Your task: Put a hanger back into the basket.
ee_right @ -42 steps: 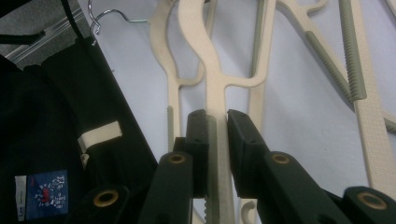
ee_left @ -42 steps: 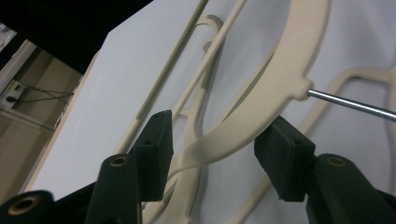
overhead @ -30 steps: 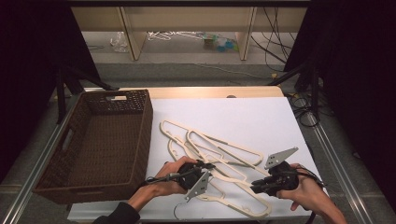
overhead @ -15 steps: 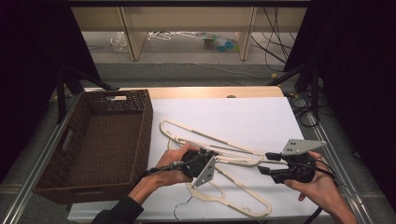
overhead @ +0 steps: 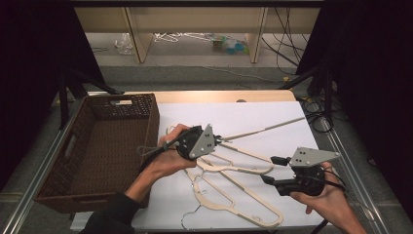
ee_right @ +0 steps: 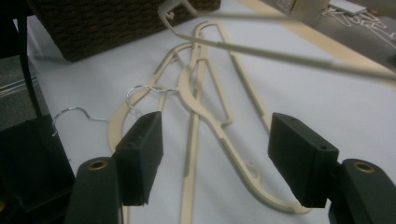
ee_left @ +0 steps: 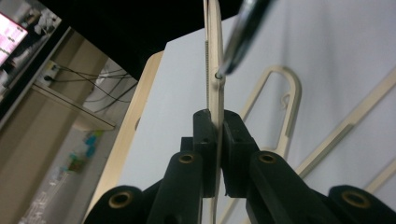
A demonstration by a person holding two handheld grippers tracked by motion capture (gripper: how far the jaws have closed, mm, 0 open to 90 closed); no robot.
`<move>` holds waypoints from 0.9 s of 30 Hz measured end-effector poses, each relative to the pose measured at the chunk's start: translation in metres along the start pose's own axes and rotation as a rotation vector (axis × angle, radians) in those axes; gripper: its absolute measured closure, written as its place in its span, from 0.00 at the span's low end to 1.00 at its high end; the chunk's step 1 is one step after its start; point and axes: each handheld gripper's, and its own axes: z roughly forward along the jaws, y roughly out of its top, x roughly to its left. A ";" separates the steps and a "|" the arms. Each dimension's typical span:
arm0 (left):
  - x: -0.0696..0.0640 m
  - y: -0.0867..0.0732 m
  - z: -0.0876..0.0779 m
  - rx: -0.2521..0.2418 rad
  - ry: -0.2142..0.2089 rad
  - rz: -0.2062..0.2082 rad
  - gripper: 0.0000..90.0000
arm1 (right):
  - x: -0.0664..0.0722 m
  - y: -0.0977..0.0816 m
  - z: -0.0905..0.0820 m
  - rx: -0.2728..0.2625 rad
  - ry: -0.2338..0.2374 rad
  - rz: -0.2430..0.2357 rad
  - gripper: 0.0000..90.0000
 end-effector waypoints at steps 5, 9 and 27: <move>0.017 0.001 -0.021 -0.026 -0.033 -0.181 0.95 | 0.003 -0.008 0.012 0.007 0.002 0.013 0.36; 0.030 -0.003 -0.041 -0.076 -0.052 -0.373 0.95 | 0.005 -0.013 0.015 0.009 0.011 0.010 0.35; 0.066 -0.009 -0.152 -0.181 -0.054 -0.627 0.95 | 0.008 -0.026 0.023 0.037 0.035 0.024 0.35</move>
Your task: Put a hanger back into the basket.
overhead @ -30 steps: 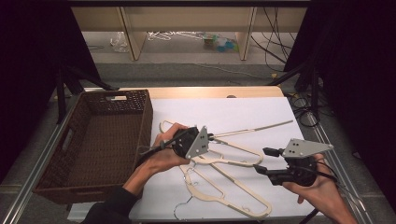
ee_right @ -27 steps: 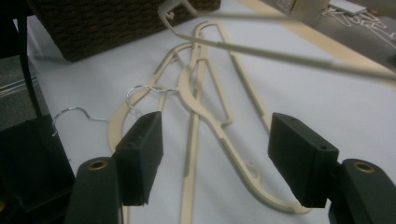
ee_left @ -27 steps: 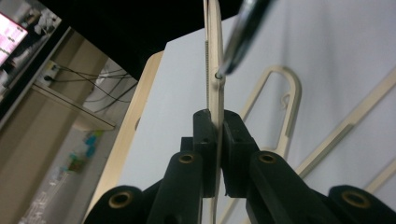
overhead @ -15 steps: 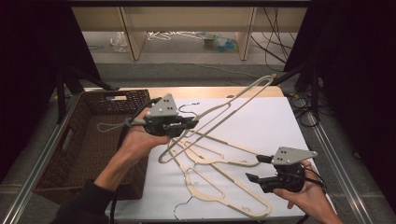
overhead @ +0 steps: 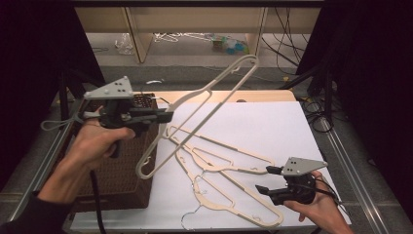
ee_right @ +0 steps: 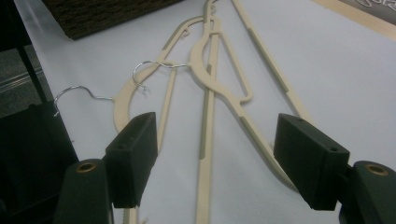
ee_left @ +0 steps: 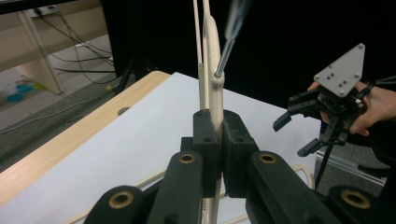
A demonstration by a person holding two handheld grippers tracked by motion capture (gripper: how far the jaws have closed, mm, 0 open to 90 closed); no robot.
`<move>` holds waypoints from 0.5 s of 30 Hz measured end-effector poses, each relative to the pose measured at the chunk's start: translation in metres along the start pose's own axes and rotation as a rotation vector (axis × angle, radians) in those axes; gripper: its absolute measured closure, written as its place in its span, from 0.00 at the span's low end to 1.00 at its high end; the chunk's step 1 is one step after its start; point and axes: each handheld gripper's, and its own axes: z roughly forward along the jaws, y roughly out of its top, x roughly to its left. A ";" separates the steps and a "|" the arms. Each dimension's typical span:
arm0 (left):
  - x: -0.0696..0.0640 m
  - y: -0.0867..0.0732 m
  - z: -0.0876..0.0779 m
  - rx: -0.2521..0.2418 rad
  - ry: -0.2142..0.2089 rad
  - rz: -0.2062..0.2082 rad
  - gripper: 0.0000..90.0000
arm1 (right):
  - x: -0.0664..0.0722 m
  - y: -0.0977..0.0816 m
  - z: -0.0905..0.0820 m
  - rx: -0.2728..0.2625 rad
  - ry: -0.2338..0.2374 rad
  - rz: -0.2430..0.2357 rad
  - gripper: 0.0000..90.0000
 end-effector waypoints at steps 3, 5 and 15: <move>0.010 0.000 -0.019 -0.012 0.041 -0.014 0.95 | 0.001 -0.002 0.002 -0.001 0.002 0.005 0.30; 0.017 -0.001 -0.031 -0.017 0.069 -0.021 0.95 | 0.001 -0.003 0.004 0.001 -0.010 0.018 0.25; 0.057 -0.025 -0.076 -0.002 0.240 -0.057 0.95 | 0.001 -0.008 0.011 0.013 -0.006 0.017 0.25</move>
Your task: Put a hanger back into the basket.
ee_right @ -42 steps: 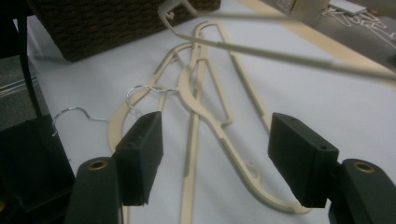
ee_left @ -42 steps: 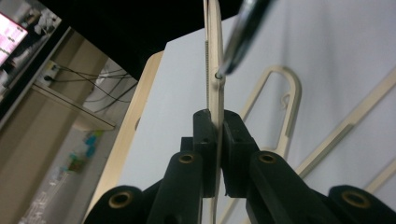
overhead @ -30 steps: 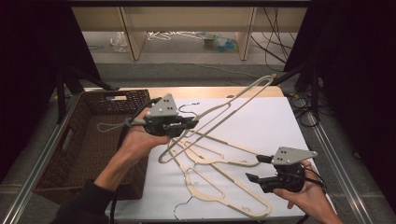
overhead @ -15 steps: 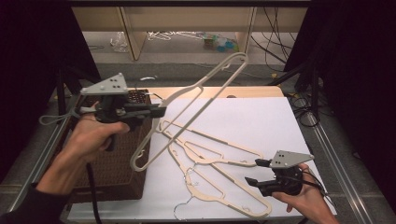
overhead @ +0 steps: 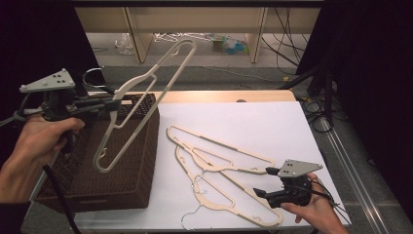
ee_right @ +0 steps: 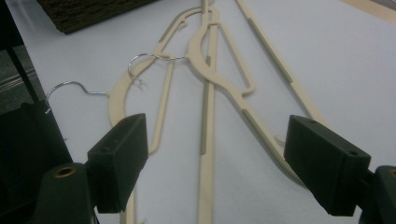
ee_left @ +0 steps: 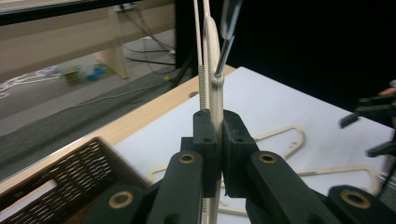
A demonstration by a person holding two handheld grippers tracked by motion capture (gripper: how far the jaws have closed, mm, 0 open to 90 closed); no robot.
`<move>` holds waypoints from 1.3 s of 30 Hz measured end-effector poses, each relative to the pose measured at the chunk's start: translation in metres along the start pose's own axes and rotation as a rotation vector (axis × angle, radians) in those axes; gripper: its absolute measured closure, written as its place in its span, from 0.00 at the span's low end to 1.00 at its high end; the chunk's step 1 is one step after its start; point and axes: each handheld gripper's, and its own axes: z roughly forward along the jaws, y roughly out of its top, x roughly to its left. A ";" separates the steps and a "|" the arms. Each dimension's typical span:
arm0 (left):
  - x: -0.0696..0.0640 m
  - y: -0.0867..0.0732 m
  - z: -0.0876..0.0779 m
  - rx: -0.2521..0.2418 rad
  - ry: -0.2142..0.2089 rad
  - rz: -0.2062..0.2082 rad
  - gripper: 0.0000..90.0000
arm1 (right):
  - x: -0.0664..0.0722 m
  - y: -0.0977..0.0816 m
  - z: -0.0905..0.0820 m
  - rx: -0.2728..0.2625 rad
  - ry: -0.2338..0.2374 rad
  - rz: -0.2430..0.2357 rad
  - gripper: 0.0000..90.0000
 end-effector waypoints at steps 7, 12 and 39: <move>0.029 -0.023 -0.010 0.029 0.069 0.021 0.95 | 0.000 -0.003 0.002 0.014 0.002 0.006 0.26; 0.042 -0.046 -0.016 0.072 0.094 -0.006 0.95 | 0.000 -0.004 0.003 0.021 0.007 0.008 0.26; 0.080 -0.115 -0.009 0.303 0.160 0.008 0.95 | 0.002 -0.006 0.008 0.040 0.019 -0.007 0.26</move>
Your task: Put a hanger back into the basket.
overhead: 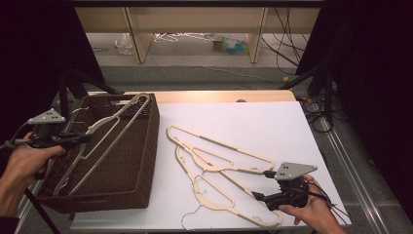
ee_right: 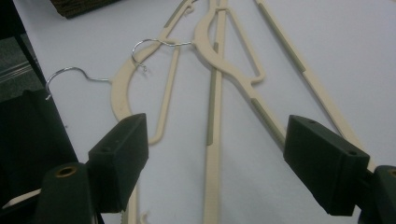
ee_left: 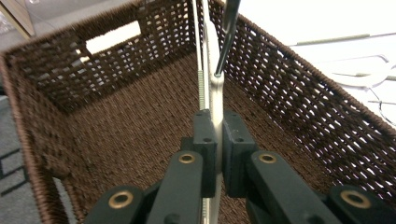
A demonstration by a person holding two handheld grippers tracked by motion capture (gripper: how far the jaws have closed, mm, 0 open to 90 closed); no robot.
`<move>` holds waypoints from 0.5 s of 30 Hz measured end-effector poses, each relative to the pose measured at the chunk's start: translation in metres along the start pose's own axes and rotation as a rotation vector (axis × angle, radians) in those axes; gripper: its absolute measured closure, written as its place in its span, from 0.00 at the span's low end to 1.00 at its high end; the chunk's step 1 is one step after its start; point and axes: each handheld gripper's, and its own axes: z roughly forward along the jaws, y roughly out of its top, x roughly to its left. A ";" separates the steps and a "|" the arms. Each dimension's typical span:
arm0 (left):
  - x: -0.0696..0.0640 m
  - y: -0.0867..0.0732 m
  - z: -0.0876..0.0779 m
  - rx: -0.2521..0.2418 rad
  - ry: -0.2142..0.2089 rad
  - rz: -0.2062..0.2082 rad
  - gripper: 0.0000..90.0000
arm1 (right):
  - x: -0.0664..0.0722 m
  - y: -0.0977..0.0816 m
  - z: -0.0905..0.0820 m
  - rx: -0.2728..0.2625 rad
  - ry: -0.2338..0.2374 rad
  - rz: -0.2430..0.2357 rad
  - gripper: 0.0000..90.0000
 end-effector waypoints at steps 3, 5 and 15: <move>-0.001 -0.003 0.006 0.022 -0.010 -0.041 0.95 | -0.001 0.000 0.000 0.000 -0.001 0.000 0.26; -0.001 -0.004 0.010 0.062 -0.011 -0.010 0.95 | -0.001 0.000 0.001 0.002 0.002 -0.002 0.26; -0.002 -0.018 0.043 0.123 0.006 -0.064 0.95 | 0.000 -0.002 0.003 0.019 0.013 0.002 0.26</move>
